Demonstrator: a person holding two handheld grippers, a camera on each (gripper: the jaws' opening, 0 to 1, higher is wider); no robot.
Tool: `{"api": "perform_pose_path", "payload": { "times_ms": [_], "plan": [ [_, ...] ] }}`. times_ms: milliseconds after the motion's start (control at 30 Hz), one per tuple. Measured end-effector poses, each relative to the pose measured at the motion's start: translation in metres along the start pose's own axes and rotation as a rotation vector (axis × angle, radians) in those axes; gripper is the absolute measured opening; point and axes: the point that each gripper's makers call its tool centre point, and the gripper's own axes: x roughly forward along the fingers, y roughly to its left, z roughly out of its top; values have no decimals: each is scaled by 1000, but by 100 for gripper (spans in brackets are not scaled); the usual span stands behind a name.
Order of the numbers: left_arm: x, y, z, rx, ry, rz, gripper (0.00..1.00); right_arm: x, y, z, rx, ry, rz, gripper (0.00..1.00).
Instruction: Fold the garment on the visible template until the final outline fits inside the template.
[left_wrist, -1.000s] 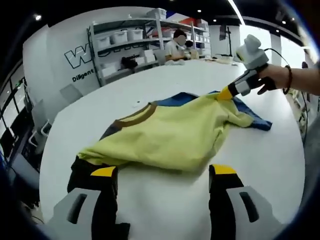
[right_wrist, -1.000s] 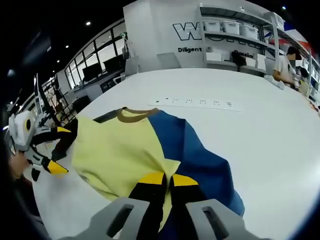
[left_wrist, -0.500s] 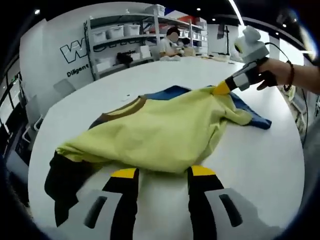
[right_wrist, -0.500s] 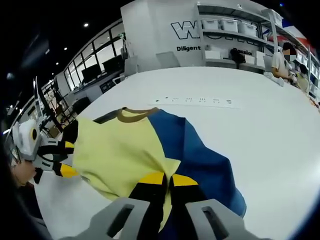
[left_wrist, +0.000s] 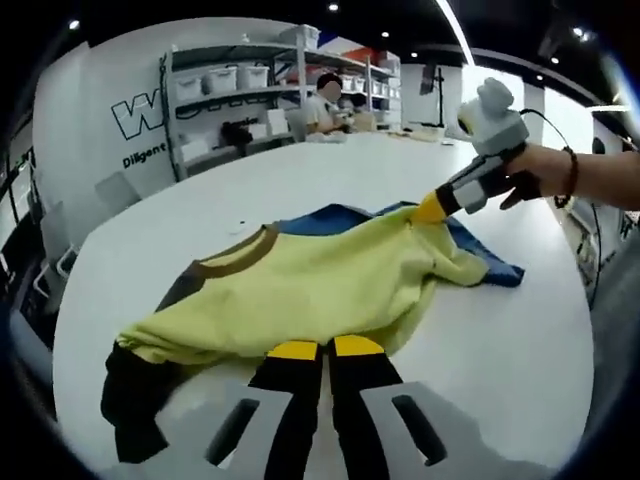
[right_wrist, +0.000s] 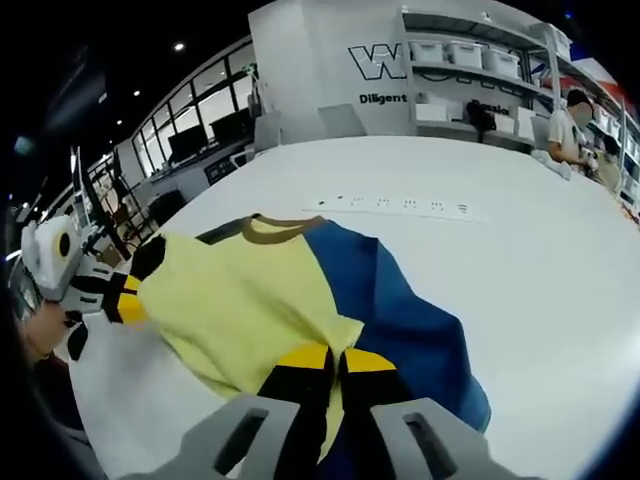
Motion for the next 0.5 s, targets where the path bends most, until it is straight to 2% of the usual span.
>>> {"api": "perform_pose_path", "payload": {
  "times_ms": [167,267,400,500],
  "plan": [
    [0,3,23,23,-31,-9,2,-2,2,0,-10,3,4,0],
    [8,3,40,38,-40,-31,2,-3,3,0,-16,3,9,0],
    [20,2,50,39,-21,-43,2,-4,2,-1,-18,6,10,0],
    [37,2,55,44,-6,-42,2,-4,2,-3,-12,10,10,0]
  ]
}}
